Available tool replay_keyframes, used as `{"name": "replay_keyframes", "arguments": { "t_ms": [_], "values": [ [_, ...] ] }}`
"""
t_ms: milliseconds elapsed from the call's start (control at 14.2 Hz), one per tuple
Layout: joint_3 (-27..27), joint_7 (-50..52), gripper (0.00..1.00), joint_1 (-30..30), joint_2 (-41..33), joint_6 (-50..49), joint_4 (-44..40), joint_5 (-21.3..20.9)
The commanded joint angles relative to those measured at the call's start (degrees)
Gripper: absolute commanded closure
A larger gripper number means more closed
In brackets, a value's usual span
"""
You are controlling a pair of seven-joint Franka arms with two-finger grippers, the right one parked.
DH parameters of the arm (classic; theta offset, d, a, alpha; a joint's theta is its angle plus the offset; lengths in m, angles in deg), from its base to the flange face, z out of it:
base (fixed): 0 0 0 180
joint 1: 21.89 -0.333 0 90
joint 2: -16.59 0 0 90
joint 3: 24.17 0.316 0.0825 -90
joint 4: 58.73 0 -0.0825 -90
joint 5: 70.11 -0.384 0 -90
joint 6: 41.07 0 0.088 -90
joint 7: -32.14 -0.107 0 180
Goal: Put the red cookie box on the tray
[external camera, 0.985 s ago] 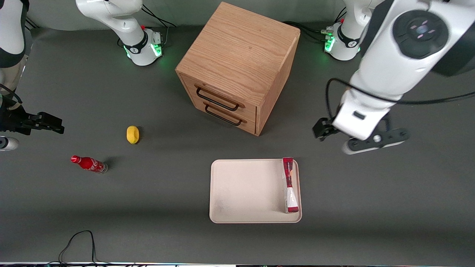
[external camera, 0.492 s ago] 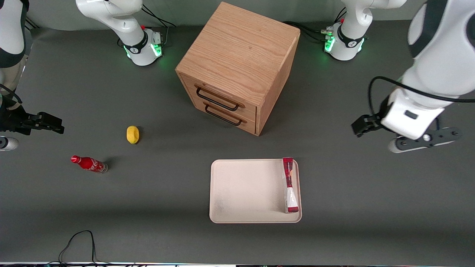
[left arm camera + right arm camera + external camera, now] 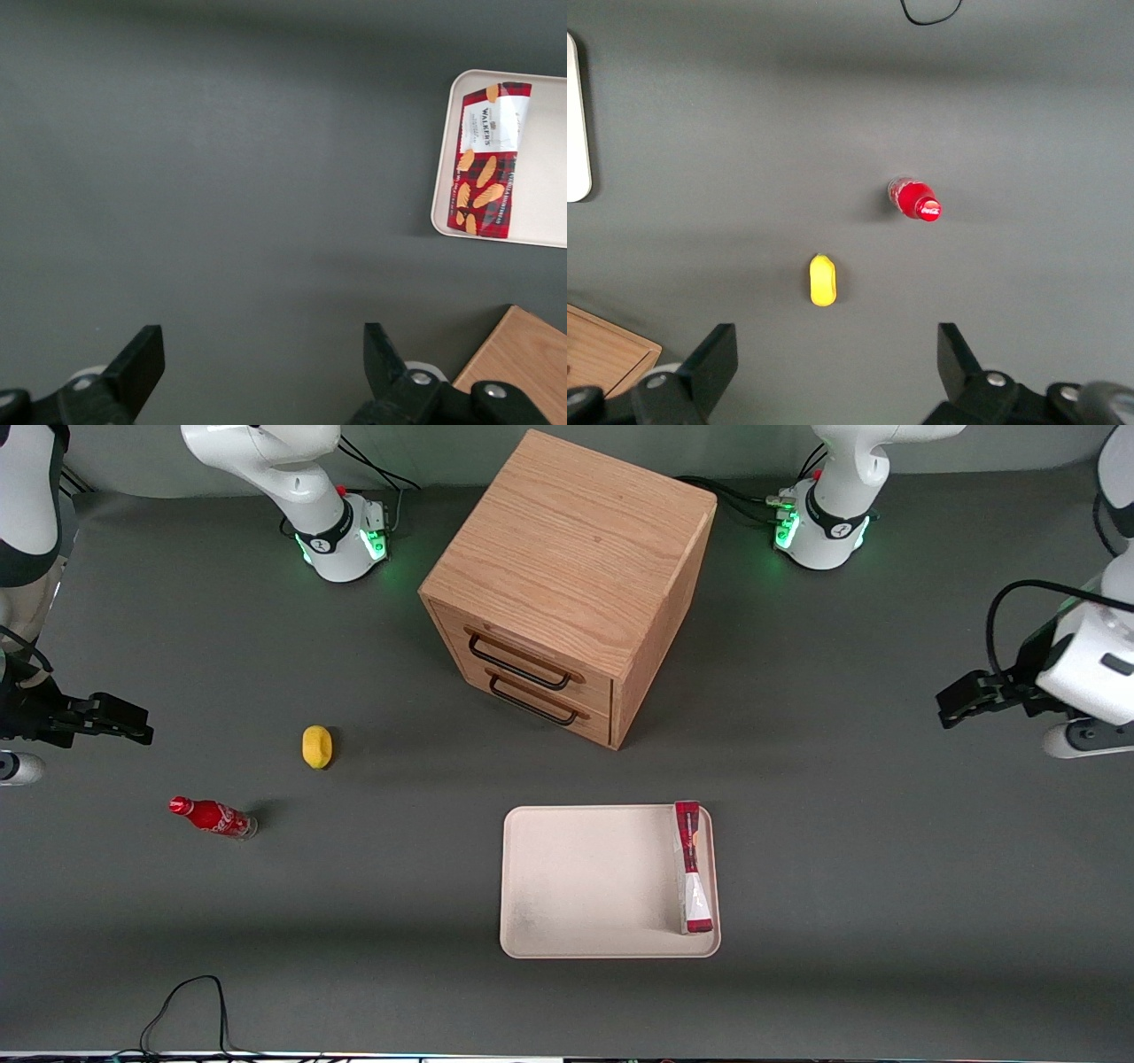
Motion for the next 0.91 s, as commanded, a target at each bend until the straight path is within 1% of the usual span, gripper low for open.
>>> {"name": "replay_keyframes", "arguments": {
  "t_ms": [0, 281, 844],
  "values": [
    [1.6, -3.4, 0.00, -0.3, -6.0, 3.9, 8.3, 1.2],
    [4.6, -4.8, 0.00, 0.0, -6.9, 2.8, 8.3, 2.2],
    [3.0, -4.8, 0.00, -0.2, -6.3, 0.4, 7.0, 2.2]
  ]
}}
